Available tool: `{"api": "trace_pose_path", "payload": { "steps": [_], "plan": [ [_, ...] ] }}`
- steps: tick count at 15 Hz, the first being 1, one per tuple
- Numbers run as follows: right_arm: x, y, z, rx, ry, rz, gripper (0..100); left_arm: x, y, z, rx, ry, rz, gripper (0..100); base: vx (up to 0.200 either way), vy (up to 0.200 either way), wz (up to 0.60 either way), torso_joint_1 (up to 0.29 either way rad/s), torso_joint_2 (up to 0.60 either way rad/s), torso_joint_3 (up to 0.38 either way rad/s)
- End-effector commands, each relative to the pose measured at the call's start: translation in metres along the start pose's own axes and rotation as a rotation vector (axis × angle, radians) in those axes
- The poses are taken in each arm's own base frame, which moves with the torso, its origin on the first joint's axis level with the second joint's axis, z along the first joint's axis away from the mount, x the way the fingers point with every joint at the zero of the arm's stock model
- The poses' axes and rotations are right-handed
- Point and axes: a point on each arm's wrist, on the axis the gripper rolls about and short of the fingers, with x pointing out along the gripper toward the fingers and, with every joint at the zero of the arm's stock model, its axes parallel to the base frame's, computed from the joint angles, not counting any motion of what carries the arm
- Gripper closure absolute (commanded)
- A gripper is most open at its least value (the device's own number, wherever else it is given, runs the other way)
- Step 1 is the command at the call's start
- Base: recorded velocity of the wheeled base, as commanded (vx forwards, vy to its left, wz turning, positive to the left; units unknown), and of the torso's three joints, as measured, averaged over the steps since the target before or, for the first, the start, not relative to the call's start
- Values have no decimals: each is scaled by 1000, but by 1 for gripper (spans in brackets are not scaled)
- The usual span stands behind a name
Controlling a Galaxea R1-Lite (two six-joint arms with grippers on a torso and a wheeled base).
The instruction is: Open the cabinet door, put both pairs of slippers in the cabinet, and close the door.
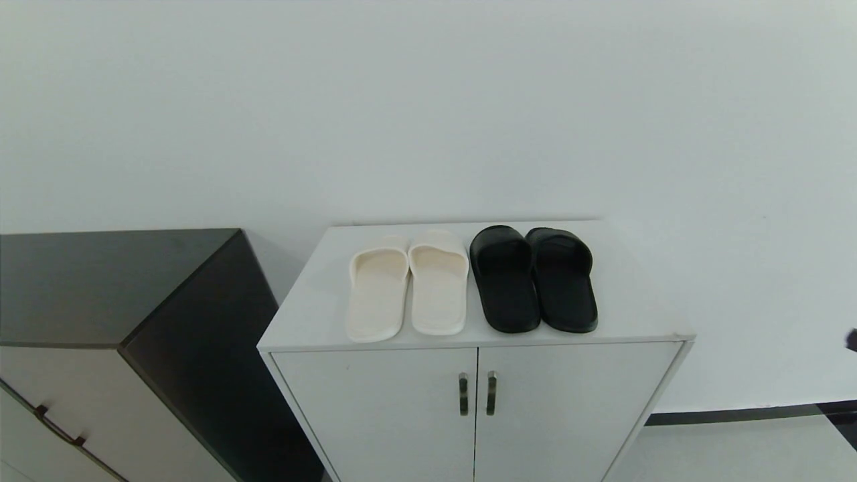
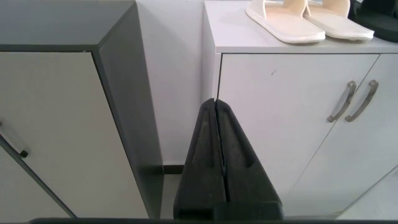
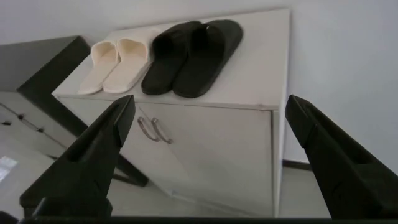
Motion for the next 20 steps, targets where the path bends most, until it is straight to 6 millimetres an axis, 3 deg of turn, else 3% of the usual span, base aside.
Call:
{"api": "trace_pose_path", "payload": {
  "steps": [1,2,3,9,13,16,17,20],
  "plan": [
    [72,44,11,4,121,16,0,0,0,0,-1,0,-1,100,0,0,0,0,0,0],
    [74,46,11,4,123,13,0,0,0,0,-1,0,-1,100,0,0,0,0,0,0],
    [104,63,15,-4,141,-14,0,0,0,0,-1,0,-1,100,0,0,0,0,0,0],
    [219,109,-10,-42,80,-175,0,0,0,0,-1,0,-1,100,0,0,0,0,0,0],
    [264,116,-30,-97,57,-274,0,0,0,0,-1,0,-1,100,0,0,0,0,0,0],
    [280,117,-37,-116,36,-290,0,0,0,0,-1,0,-1,100,0,0,0,0,0,0],
    [299,109,-43,-116,32,-345,0,0,0,0,-1,0,-1,100,0,0,0,0,0,0],
    [319,98,-44,-111,22,-380,0,0,0,0,-1,0,-2,100,0,0,0,0,0,0]
  ]
}}
